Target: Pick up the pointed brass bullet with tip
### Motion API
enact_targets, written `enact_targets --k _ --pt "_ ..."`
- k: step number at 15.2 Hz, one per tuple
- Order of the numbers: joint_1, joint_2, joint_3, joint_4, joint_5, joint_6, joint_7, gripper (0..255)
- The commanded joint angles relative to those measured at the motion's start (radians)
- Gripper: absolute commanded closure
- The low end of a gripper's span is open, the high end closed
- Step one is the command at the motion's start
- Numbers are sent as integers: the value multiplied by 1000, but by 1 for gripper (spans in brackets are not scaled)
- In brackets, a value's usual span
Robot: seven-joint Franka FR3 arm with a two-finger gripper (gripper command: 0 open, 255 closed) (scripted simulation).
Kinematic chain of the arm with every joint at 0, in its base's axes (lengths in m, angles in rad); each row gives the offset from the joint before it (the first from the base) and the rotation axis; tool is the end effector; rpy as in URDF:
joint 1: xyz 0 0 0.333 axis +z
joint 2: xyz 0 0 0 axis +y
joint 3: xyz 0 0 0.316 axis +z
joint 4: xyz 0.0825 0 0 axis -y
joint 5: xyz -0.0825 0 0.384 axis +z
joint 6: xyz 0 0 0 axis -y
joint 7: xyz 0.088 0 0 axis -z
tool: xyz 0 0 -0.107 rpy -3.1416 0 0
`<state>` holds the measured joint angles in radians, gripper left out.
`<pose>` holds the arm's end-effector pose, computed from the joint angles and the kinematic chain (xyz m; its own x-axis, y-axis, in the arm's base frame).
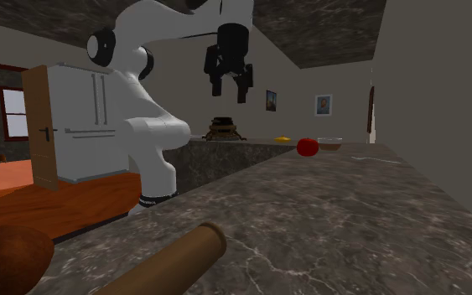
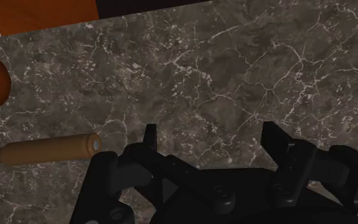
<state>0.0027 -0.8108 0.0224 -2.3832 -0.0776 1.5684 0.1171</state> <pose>0.2995 0.0012 0.5854 0.9951 -0.0985 0.0069 -0.0988 -0.9907 0.0935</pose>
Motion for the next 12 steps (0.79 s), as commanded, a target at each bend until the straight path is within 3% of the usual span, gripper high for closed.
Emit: enact_targets --k 1,12 --pt "0 0 0 0 0 0 0 0" --pt "-164 279 -110 35 1 291 203 0"
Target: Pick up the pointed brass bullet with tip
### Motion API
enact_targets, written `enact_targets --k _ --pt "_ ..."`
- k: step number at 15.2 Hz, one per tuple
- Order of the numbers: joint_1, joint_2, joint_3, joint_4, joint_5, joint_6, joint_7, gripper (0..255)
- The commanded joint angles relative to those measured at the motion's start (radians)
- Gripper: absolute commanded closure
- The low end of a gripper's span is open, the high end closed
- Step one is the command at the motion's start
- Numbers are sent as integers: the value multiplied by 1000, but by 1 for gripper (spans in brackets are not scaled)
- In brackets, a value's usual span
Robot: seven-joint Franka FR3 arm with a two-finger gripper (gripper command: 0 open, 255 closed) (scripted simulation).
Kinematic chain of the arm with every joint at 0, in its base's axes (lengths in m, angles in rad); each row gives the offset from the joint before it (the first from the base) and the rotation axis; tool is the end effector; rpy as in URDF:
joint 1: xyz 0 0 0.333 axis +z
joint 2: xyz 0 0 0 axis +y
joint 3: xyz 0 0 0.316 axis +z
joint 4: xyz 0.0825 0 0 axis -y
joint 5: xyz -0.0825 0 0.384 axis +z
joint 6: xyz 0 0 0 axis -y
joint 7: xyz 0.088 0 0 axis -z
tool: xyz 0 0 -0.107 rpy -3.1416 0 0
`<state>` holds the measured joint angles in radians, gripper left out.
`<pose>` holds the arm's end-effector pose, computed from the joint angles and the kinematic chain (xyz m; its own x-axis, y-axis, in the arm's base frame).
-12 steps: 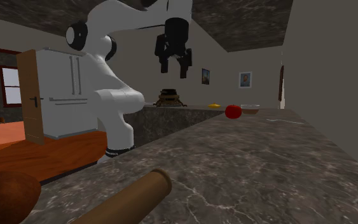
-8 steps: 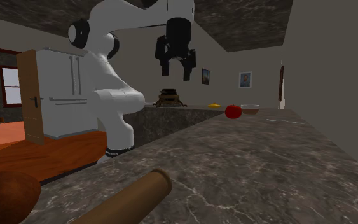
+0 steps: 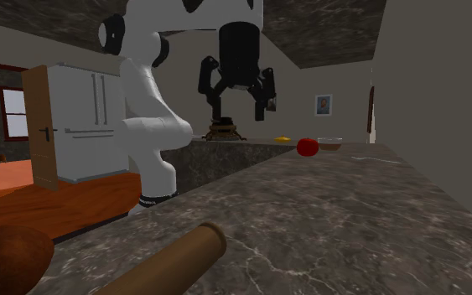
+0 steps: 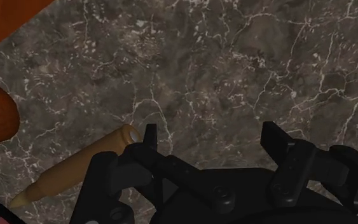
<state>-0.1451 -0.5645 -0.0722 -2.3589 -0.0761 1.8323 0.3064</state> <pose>0.3746 -0.0926 0.5352 0.8793 -0.4740 0.0457 -0.4753 -0.8795 0.0229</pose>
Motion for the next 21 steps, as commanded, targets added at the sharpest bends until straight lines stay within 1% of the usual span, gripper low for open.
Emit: enact_targets --k 1,7,12,17,21 --pt "-29 58 -26 17 2 51 31 0" --pt "-102 206 -97 59 28 182 122 0" --pt "-155 323 -160 97 68 280 186 0" --pt "-204 436 -224 134 129 369 236 0" --pt "-244 523 -272 160 195 435 266 0"
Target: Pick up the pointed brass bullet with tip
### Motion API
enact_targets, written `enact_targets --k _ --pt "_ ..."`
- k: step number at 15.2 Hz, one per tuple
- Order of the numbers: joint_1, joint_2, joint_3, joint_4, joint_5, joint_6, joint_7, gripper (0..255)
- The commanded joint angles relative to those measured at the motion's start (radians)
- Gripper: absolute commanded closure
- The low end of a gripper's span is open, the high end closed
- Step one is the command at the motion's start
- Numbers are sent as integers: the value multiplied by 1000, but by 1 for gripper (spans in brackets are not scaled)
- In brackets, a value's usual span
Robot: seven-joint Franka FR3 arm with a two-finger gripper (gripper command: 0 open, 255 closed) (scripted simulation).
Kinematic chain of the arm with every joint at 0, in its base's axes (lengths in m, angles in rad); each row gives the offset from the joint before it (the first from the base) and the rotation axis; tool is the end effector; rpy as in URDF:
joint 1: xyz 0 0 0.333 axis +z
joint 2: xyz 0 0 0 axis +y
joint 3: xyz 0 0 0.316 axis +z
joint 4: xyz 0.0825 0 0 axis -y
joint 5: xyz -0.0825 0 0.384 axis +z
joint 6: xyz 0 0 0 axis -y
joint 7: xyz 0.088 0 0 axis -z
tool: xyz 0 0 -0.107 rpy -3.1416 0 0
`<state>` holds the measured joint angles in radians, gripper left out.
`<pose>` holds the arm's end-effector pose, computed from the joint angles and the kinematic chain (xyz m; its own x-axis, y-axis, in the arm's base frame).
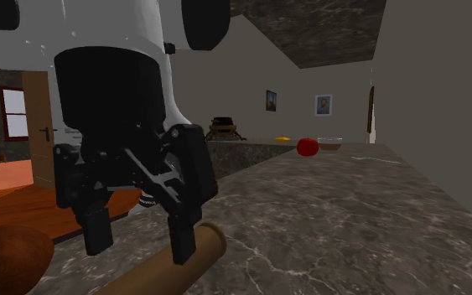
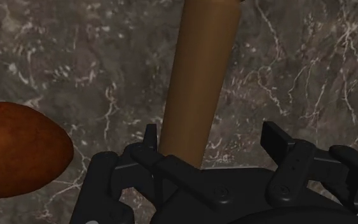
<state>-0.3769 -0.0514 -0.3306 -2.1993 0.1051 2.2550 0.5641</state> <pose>0.4056 -0.3446 0.4142 0.2322 -0.9722 0.0288 -0.9619 -0.2339 -0.1417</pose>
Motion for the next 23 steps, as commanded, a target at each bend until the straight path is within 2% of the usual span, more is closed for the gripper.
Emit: enact_targets --k 1,8,10,11,20,23 --pt "-13 10 -13 1 14 12 8 0" --pt "-12 65 -14 -47 52 110 -26 0" --pt "-12 65 -14 -47 52 110 -26 0" --pt "-11 64 -14 -49 51 111 -25 255" --pt "-12 65 -14 -47 52 110 -26 255" --pt "-12 42 -15 -30 35 71 -11 255"
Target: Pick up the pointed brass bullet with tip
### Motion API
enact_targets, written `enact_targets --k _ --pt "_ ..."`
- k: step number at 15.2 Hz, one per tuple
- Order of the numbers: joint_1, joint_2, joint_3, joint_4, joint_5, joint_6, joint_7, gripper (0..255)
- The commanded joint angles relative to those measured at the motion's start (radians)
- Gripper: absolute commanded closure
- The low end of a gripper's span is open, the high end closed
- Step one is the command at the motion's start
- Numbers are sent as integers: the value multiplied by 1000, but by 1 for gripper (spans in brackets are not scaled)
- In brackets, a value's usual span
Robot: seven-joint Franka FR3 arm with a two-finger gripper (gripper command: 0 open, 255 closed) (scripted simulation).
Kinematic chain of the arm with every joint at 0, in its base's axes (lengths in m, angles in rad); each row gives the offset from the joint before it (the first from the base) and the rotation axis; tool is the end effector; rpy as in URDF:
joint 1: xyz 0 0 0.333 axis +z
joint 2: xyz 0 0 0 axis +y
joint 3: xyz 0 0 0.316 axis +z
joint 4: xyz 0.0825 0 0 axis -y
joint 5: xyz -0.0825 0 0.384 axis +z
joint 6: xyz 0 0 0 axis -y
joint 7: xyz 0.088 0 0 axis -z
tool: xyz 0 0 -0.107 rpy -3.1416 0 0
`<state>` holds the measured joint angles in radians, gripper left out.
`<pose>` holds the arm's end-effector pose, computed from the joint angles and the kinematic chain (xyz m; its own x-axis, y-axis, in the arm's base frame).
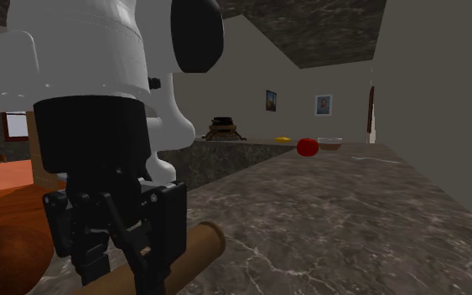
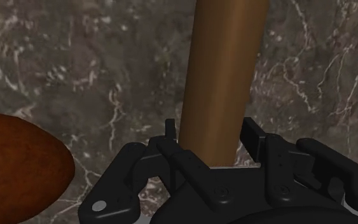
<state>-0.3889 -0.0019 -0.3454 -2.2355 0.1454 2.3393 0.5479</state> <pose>0.3981 -0.3563 0.3809 0.1898 -0.9815 0.0252 -0.9700 -0.1914 -0.1499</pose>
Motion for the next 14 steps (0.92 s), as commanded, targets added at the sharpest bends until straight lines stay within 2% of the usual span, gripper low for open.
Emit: enact_targets --k 1,12,14 --pt "0 -15 0 13 -10 -26 10 255" --pt "-1 -81 4 96 -52 -168 49 255" --pt "-1 -82 4 97 -52 -170 50 255"
